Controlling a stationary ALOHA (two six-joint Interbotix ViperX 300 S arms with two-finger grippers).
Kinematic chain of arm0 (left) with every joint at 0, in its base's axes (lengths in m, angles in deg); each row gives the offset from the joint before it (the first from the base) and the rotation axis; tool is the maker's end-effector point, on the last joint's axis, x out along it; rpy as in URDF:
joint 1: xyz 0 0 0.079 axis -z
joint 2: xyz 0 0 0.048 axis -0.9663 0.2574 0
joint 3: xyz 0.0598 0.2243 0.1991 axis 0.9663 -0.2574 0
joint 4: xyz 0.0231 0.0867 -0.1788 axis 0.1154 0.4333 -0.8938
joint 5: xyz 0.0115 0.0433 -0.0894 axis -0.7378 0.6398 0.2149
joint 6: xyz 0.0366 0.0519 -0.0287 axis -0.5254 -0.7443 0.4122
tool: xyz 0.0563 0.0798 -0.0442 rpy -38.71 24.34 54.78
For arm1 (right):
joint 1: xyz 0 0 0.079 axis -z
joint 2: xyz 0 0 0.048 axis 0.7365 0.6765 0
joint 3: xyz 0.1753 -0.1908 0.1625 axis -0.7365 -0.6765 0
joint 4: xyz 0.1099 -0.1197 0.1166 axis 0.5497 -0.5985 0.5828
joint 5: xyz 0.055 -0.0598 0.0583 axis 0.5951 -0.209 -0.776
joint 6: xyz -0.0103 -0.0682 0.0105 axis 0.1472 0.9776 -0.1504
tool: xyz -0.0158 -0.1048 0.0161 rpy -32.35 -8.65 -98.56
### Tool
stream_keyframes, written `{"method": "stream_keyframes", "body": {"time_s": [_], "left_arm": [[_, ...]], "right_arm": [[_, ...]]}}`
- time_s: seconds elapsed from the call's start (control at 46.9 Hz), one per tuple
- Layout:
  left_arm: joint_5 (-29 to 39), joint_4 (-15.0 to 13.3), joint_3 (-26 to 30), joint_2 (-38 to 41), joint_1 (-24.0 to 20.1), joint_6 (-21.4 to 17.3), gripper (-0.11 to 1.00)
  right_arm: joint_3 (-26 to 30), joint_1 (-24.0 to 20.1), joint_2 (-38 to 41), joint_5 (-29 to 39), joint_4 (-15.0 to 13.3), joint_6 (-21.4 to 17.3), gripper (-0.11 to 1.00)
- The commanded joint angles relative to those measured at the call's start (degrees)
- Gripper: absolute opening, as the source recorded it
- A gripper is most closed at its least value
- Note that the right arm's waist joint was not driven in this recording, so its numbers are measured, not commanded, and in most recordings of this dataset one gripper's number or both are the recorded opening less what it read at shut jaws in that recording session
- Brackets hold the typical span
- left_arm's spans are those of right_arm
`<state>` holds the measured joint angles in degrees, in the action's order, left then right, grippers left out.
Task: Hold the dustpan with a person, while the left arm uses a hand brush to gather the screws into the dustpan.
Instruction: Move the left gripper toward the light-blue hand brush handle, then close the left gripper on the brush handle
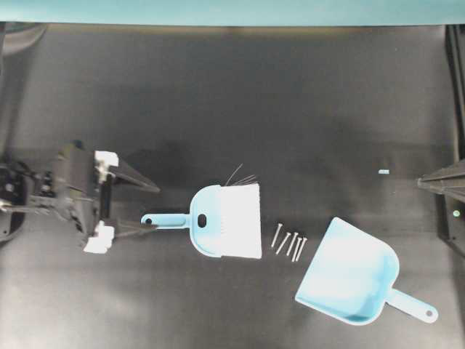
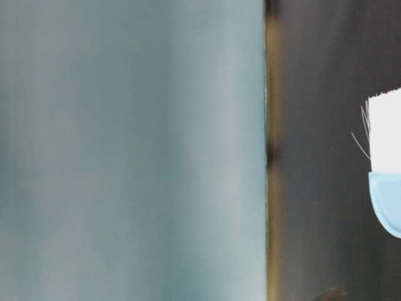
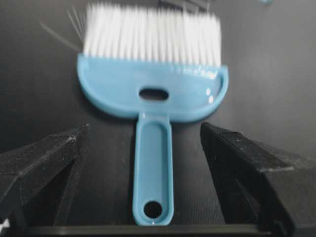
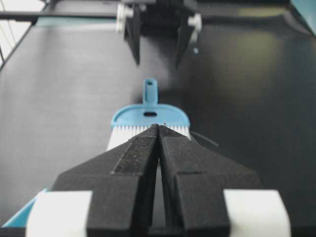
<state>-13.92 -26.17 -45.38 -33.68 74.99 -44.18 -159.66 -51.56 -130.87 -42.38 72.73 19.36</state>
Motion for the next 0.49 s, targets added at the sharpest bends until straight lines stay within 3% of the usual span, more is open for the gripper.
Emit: {"method": "stream_keyframes", "body": {"time_s": [0.0,0.469], "left_arm": [[-0.6,0.2,1.8,3.3,1.0,0.1,0.87],[6.2,0.2,9.6,11.8,2.4,-0.4,0.86]], "right_arm": [[0.1,0.0,-0.5,-0.2,0.0,0.1,-0.01],[-0.9,0.0,-1.1,0.0,0.0,-0.1,-0.01]]}}
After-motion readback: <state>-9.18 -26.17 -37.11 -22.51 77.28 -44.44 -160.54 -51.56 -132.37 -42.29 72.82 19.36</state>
